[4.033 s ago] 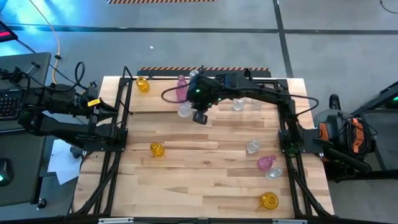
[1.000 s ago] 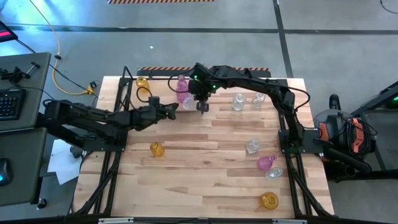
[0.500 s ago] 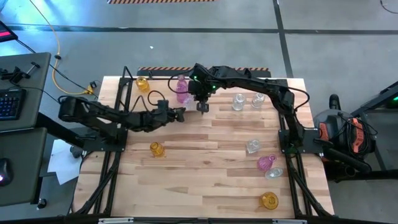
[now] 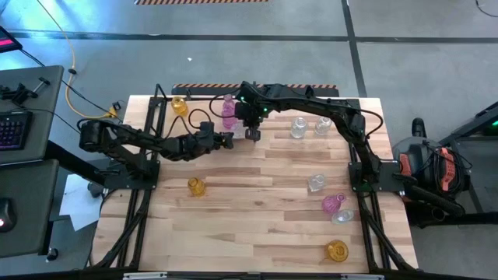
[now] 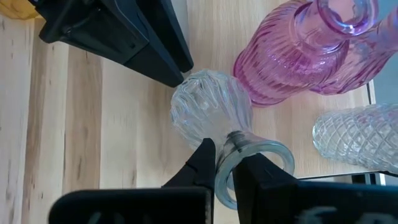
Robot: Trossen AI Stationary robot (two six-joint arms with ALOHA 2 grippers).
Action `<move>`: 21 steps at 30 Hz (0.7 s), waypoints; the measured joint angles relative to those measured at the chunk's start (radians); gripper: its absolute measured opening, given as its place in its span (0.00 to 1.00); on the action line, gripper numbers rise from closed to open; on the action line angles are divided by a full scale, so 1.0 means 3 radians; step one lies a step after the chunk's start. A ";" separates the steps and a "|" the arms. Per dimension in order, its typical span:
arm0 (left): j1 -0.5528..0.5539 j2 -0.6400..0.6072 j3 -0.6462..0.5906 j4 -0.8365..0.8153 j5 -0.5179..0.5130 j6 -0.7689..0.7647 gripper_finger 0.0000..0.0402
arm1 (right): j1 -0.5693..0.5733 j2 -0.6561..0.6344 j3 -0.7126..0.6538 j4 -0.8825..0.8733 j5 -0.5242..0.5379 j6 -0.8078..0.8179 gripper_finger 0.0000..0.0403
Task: Sort vases onto shelf
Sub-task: Put the transparent vase on the shelf aligned with the other transparent vase
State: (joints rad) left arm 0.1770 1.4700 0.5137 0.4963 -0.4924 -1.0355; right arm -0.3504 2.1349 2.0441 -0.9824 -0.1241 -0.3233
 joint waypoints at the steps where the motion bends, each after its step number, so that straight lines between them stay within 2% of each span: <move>1: 0.0006 0.0000 0.0000 -0.0010 0.0020 0.0001 0.22 | 0.0001 0.0000 0.0000 0.0001 0.0003 0.0000 0.02; 15: 0.0008 -0.0001 0.0000 -0.0123 0.0045 -0.0001 0.22 | 0.0001 0.0003 -0.0005 0.0053 -0.0014 -0.0001 0.02; 21: 0.0008 0.0000 0.0000 -0.0139 0.0068 -0.0001 0.22 | 0.0004 0.0003 -0.0005 0.0093 -0.0093 0.0000 0.07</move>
State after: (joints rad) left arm 0.1795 1.4700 0.5135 0.4547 -0.4721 -1.0359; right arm -0.3491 2.1357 2.0426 -0.9545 -0.1521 -0.3233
